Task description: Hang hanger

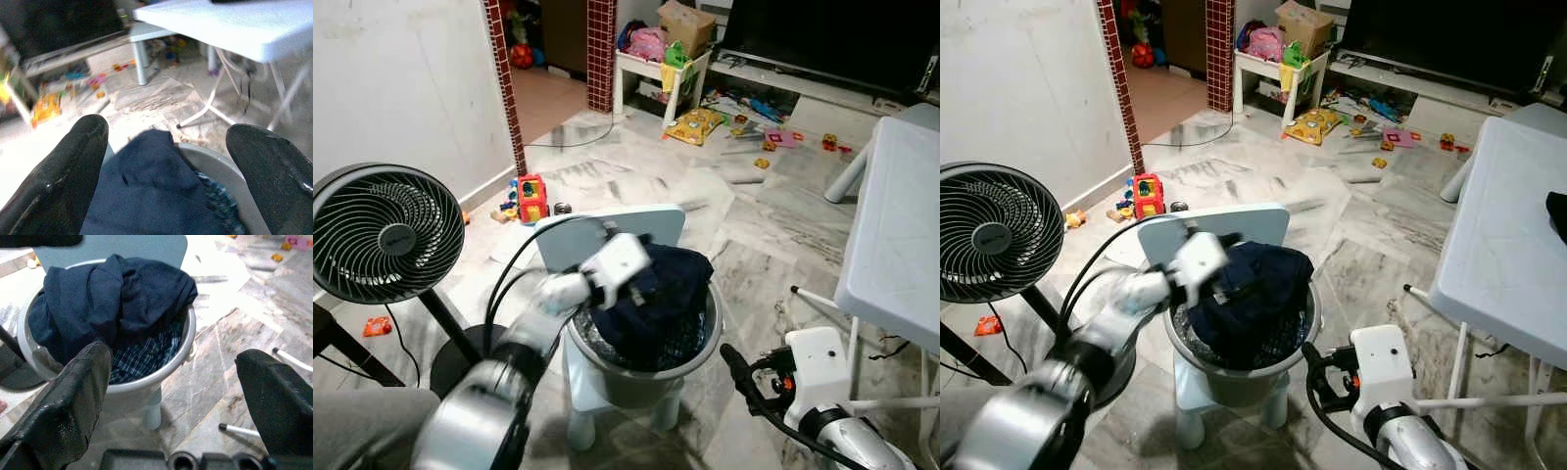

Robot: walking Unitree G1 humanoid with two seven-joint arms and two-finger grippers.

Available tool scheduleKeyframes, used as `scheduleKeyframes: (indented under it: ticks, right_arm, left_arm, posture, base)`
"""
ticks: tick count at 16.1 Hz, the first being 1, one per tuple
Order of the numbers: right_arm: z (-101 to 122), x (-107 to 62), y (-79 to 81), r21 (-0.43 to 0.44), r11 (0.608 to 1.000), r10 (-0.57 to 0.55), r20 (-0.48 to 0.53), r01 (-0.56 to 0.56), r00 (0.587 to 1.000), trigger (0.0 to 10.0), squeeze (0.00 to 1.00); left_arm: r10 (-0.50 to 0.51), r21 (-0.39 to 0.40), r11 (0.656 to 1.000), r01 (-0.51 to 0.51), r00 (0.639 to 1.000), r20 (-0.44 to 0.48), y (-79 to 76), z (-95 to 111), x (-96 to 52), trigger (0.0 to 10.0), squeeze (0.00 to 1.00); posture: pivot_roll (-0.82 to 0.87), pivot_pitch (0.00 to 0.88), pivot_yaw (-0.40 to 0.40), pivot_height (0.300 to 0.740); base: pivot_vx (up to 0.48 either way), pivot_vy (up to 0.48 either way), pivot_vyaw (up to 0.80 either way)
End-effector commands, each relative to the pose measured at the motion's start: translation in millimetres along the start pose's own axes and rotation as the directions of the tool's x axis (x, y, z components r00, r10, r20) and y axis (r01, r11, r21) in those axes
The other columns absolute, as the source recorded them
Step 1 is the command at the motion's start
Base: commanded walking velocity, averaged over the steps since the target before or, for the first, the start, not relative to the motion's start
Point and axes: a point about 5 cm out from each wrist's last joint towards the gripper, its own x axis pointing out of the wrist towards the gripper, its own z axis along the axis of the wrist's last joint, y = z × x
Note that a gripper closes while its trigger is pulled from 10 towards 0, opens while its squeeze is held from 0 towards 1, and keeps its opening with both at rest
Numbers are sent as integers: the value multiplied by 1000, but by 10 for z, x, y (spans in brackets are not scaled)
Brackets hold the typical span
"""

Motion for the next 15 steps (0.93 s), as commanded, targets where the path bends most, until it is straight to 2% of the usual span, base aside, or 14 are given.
scheduleKeyframes:
  ticks: [1,6,8,13,15]
  right_arm:
    - [-21,9,-32,7,1000,-14,-8,14,1000,10000,0]
    - [-228,-11,-54,87,995,-34,-111,44,993,10000,0]
    - [-328,-71,-46,152,985,-54,-162,79,985,10000,0]
    - [-537,-260,194,233,970,-3,-246,62,969,10000,0]
    - [-580,-321,221,245,967,4,-273,66,962,10000,0]
  left_arm:
    - [13,-52,999,-13,1000,5,-1,-11,-26,10000,0]
    - [48,-117,992,-48,999,-3,-54,-110,-250,10000,0]
    - [28,-141,990,-30,999,-18,-131,-145,-409,10000,0]
    - [2,-155,988,-13,997,-72,-261,-167,-663,10000,0]
    - [9,-175,984,-25,996,-90,-345,-135,-751,10000,0]
  posture:
    - [-51,13,-62,740]
    - [18,10,-121,740]
    - [17,41,-115,740]
    - [18,111,-107,740]
    - [21,127,-121,740]
  base:
    - [0,0,0]
    - [0,0,0]
    - [0,0,0]
    - [0,0,0]
    - [0,0,0]
